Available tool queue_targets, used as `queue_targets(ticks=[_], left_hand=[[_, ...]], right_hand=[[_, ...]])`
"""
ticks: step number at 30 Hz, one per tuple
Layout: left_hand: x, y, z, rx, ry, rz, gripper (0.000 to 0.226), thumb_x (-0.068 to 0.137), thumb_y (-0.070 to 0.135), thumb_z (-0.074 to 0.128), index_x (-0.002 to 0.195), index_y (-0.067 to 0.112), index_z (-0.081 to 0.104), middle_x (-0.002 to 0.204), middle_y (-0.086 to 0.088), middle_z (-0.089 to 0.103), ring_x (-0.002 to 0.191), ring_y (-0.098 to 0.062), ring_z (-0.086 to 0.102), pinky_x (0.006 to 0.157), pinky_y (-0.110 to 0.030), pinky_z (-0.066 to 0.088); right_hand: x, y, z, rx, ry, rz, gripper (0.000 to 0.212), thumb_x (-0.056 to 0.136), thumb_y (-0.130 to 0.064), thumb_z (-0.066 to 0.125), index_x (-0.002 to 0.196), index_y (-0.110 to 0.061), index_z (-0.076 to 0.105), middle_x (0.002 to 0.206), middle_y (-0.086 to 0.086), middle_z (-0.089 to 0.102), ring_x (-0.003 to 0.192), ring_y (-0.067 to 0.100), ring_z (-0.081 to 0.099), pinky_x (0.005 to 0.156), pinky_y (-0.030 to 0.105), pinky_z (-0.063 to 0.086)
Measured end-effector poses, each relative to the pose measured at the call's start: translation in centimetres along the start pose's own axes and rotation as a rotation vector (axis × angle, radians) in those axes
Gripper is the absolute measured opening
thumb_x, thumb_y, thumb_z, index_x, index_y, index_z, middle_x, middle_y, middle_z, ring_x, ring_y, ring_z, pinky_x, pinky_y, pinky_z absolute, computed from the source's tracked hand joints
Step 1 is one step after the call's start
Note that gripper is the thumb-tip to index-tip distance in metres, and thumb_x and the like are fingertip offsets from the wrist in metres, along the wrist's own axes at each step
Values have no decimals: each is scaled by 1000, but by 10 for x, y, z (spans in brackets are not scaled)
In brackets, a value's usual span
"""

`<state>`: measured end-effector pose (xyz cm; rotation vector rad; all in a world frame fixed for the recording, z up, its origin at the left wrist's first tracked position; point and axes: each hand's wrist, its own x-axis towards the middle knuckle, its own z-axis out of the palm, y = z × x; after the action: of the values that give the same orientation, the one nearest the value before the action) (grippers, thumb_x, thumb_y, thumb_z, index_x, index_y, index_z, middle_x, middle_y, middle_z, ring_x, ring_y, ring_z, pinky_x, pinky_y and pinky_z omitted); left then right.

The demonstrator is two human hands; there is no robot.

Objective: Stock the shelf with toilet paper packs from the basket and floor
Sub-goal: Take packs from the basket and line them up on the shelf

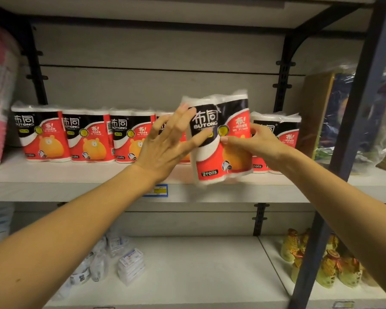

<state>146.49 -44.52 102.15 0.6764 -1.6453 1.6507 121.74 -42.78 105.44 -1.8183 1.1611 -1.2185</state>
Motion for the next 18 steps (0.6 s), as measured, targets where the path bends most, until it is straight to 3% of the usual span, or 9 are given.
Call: queue_targets(ticks=[2,5,8,11,16,18], left_hand=[[0,1,-1,-6,-57,-52,91,64,-16,60,138,30,34,139,-12,29,132,-26,35,96,-39,26],[-6,3,-1,-65,-147,-115,92,59,-15,62,136,27,35,136,-12,28,125,-28,35,91,-39,27],[-11,6,-2,-111,-246,-151,90,56,-12,69,132,24,37,135,-13,30,119,-28,36,88,-39,28],[-16,9,-4,-174,-323,-171,85,58,-9,70,130,23,38,135,-13,30,116,-29,37,85,-39,28],[-22,11,-7,-217,-382,-172,72,60,-3,69,124,18,44,132,-13,32,113,-29,39,85,-40,29],[-25,10,-8,-221,-403,-176,70,60,-1,69,123,17,45,132,-14,34,111,-29,40,84,-40,29]], right_hand=[[10,8,-6,-44,140,-52,50,65,-33,87,108,-22,64,96,-6,73,87,10,71,65,19,56],[25,24,-11,-165,373,-65,71,53,-50,88,114,-25,63,107,-4,71,96,14,68,81,34,58],[33,34,-8,-238,530,-30,69,58,-51,87,115,-20,62,110,0,69,96,15,64,84,31,54],[41,43,-3,-245,566,14,66,60,-48,87,114,-17,64,110,2,69,92,14,62,79,26,51],[54,57,8,-360,515,37,65,56,-51,88,105,-15,66,98,1,71,92,20,67,81,37,56],[58,60,12,-431,514,7,71,56,-51,88,109,-12,61,103,4,69,96,24,66,83,41,55]])
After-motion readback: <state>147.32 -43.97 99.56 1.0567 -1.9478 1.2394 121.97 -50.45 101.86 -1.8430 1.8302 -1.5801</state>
